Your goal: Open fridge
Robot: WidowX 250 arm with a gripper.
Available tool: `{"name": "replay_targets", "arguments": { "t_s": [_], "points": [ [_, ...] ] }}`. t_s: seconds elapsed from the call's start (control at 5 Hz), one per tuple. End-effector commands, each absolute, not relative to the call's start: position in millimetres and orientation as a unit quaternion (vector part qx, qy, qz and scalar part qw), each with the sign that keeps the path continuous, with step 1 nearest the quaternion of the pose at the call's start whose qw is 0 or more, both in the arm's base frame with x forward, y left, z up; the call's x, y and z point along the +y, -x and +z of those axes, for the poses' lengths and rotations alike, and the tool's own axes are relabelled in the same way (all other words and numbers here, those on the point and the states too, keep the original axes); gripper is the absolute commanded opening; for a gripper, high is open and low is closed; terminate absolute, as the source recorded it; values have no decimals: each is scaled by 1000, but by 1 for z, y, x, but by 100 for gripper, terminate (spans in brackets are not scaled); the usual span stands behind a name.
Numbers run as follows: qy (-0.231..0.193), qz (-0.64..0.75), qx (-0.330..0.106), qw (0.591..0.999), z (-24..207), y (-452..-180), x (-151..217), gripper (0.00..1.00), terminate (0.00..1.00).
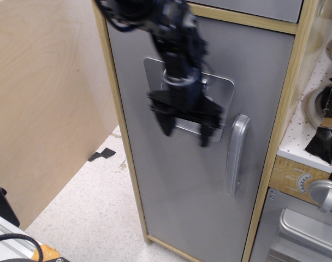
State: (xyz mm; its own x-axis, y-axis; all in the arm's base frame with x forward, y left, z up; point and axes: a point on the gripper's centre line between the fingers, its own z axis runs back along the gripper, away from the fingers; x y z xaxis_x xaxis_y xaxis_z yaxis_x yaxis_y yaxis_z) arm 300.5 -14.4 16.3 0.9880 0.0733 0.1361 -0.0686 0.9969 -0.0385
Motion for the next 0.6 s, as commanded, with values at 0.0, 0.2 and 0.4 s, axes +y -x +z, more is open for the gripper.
{"name": "replay_targets", "arguments": {
  "t_s": [0.0,0.2,0.4],
  "points": [
    [19,43,-116,992,36,-313,-54,100,0],
    [16,34,-128,991,35,-324,-63,100,0],
    [21,25,-153,988,33,-334,-63,100,0]
  ]
}}
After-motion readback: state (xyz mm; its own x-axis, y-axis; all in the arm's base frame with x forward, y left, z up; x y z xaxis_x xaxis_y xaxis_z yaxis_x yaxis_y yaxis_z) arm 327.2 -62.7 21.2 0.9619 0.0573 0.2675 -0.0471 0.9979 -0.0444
